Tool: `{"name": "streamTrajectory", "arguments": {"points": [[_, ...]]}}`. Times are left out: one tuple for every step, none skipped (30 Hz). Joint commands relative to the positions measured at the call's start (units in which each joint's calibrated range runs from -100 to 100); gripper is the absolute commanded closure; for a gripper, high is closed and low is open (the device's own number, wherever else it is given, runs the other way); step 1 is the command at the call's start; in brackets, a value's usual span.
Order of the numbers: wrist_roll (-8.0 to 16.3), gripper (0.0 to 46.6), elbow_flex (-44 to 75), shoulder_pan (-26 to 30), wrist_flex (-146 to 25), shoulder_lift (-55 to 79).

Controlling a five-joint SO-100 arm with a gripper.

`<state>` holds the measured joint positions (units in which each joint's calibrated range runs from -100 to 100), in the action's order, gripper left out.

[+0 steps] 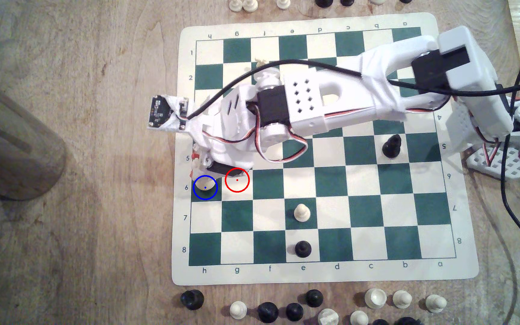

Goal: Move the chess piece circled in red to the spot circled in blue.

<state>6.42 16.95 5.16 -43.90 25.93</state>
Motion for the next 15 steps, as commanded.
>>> {"name": "streamTrajectory", "arguments": {"points": [[-0.2,46.4,6.4,0.2,1.1,-1.8],[-0.2,46.4,6.6,0.3,1.1,-1.6],[-0.2,46.4,6.8,0.3,1.1,-1.2],[-0.3,46.4,7.4,0.4,1.1,-0.6],[-0.3,45.4,7.5,0.4,1.0,-0.3],[-0.3,43.4,7.6,0.4,0.8,-0.1],[-0.3,41.1,7.8,0.5,0.5,0.0],[-0.3,39.2,8.0,0.6,0.0,0.1],[-0.3,35.0,8.2,0.7,-0.9,0.2],[-0.3,33.8,8.2,0.7,-1.1,0.2],[-0.3,32.7,8.2,0.7,-1.5,0.3],[-0.3,31.7,8.2,0.7,-1.7,0.3],[-0.3,29.9,8.2,0.7,-2.5,0.2],[-0.3,28.7,8.2,0.7,-2.9,0.2],[-0.3,27.9,8.2,0.7,-3.4,0.1]]}}
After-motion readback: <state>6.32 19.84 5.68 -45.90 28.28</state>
